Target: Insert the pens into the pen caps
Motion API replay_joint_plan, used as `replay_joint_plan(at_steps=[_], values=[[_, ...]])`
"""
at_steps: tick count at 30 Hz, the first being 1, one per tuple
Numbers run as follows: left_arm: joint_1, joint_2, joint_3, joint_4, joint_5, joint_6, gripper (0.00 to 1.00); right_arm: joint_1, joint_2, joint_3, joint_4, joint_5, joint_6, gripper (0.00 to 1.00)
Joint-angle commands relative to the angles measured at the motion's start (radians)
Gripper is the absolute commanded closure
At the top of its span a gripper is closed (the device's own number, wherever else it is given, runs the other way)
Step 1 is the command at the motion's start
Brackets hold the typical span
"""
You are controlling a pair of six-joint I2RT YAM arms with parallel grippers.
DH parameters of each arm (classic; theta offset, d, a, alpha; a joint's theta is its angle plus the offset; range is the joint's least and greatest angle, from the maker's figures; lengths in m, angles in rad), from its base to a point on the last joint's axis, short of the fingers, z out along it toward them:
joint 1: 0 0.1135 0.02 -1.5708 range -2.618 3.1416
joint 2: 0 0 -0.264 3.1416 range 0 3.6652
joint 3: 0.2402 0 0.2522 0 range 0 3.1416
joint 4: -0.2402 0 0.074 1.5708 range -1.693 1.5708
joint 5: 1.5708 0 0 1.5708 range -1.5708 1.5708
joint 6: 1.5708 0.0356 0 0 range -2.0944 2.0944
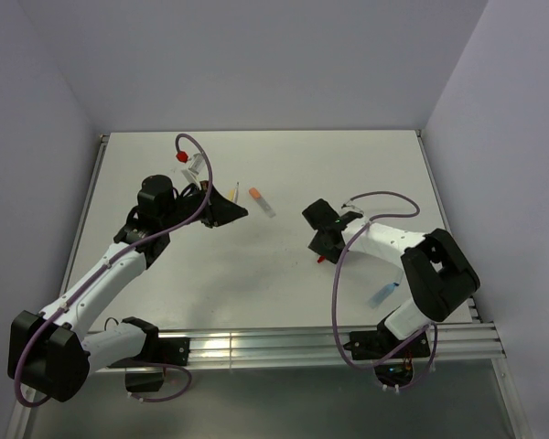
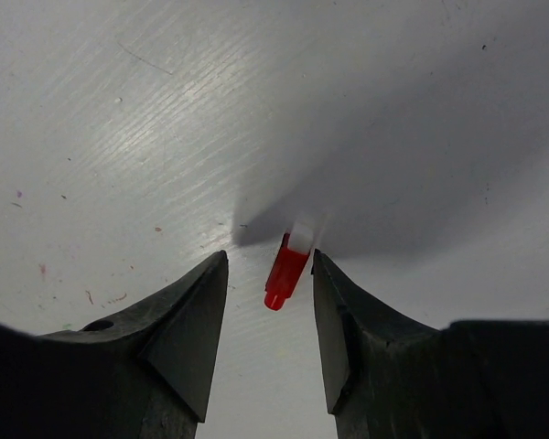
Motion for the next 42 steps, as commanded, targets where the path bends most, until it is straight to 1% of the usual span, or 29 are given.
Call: replay_joint_plan(at_steps=[1, 7, 8, 10, 12, 13, 15, 16, 19, 21, 22, 23, 24, 26, 27, 28, 30, 31, 33, 36, 38, 41, 42], values=[[-0.004, -0.013, 0.035, 0.02, -0.008, 0.018, 1.0, -0.01, 0.011, -0.02, 0.029, 0.012, 0.014, 0.51], [-0.003, -0.013, 0.037, 0.017, -0.012, 0.021, 1.0, -0.01, 0.045, -0.026, 0.042, 0.013, 0.013, 0.53], [-0.003, -0.01, 0.035, 0.017, -0.012, 0.021, 1.0, -0.012, 0.048, -0.031, 0.048, 0.012, 0.013, 0.57], [-0.003, -0.01, 0.037, 0.014, -0.012, 0.021, 1.0, -0.012, 0.052, -0.039, 0.059, 0.006, 0.007, 0.61], [-0.003, -0.008, 0.037, 0.016, -0.012, 0.021, 1.0, -0.012, 0.06, -0.04, 0.066, 0.001, -0.001, 0.67], [-0.003, -0.005, 0.037, 0.016, -0.013, 0.021, 1.0, -0.012, 0.063, -0.042, 0.066, 0.001, -0.006, 0.74], [-0.003, -0.005, 0.035, 0.014, -0.013, 0.021, 1.0, -0.012, 0.062, -0.046, 0.079, -0.004, -0.012, 0.81], [-0.004, -0.005, 0.035, 0.014, -0.012, 0.022, 1.0, -0.012, 0.059, -0.048, 0.082, -0.004, -0.027, 0.88], [-0.004, -0.004, 0.035, 0.017, -0.009, 0.024, 1.0, -0.012, 0.037, -0.019, 0.085, -0.01, -0.084, 1.0], [-0.004, 0.0, 0.029, 0.034, 0.005, 0.013, 1.0, -0.012, 0.007, 0.022, 0.053, -0.004, -0.149, 1.0], [-0.004, 0.001, 0.026, 0.043, 0.016, 0.004, 1.0, -0.012, -0.009, 0.07, 0.045, -0.005, -0.173, 1.0], [-0.004, 0.006, 0.023, 0.062, 0.021, -0.002, 1.0, -0.012, -0.047, 0.091, 0.045, -0.014, -0.202, 1.0], [-0.003, 0.004, 0.017, 0.074, 0.034, -0.008, 1.0, -0.013, -0.067, 0.111, 0.046, -0.023, -0.255, 1.0], [-0.004, 0.0, 0.011, 0.101, 0.044, -0.019, 1.0, -0.012, -0.114, 0.202, 0.04, -0.036, -0.315, 1.0], [-0.004, -0.005, 0.009, 0.109, 0.05, -0.019, 1.0, -0.012, -0.124, 0.237, 0.039, -0.042, -0.375, 1.0], [-0.007, -0.011, 0.011, 0.112, 0.048, -0.019, 1.0, -0.012, -0.133, 0.315, 0.033, -0.048, -0.4, 1.0], [-0.029, -0.017, 0.025, 0.117, 0.035, -0.012, 1.0, -0.013, -0.133, 0.395, 0.019, -0.089, -0.475, 1.0], [-0.039, -0.016, 0.029, 0.118, 0.024, -0.005, 1.0, -0.013, -0.135, 0.464, 0.023, -0.109, -0.493, 1.0], [-0.072, -0.008, 0.055, 0.144, 0.002, -0.01, 1.0, -0.013, -0.139, 0.518, 0.046, -0.163, -0.536, 1.0], [-0.101, 0.016, 0.097, 0.163, -0.042, -0.012, 1.0, -0.018, -0.168, 0.579, 0.132, -0.252, -0.585, 1.0], [-0.11, 0.036, 0.109, 0.221, -0.056, -0.027, 1.0, -0.027, -0.173, 0.627, 0.169, -0.286, -0.595, 1.0], [-0.118, 0.068, 0.109, 0.324, -0.068, -0.065, 1.0, -0.065, -0.173, 0.656, 0.253, -0.431, -0.575, 1.0], [-0.119, 0.081, 0.109, 0.35, -0.068, -0.074, 1.0, -0.079, -0.173, 0.65, 0.285, -0.48, -0.544, 1.0]])
